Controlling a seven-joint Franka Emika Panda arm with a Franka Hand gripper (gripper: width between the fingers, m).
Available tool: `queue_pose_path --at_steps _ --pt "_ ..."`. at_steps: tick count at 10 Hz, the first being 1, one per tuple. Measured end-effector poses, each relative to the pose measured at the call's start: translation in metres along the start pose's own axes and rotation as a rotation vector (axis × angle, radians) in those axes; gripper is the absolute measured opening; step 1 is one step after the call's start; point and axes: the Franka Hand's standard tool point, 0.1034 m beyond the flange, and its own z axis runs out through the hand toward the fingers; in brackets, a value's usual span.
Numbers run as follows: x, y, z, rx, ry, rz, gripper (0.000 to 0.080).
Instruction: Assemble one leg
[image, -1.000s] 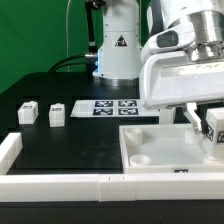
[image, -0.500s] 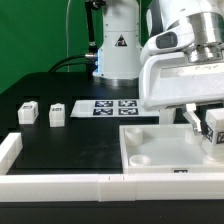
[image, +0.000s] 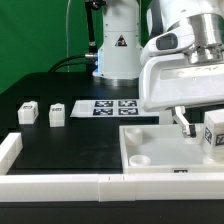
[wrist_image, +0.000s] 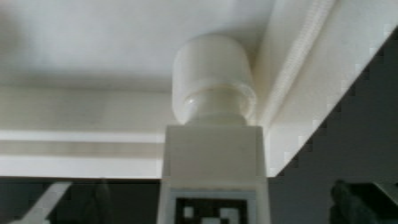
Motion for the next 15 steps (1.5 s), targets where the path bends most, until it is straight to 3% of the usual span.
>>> queue_pose_path --at_steps 4,7,10,13,15 --pt "0.003 0.002 -0.003 -0.001 -0.015 0.008 0.0649" --pt "0.024 0.0 -0.022 0.006 -0.037 0.016 0.0649" --pt "0.02 -0.002 -0.019 0.015 -0.088 0.017 0.0649" --pt "0.014 0.004 -0.006 0.043 -0.351 0.045 0.0649" --pt "0.025 0.009 -0.005 0.066 -0.549 0.055 0.0649"
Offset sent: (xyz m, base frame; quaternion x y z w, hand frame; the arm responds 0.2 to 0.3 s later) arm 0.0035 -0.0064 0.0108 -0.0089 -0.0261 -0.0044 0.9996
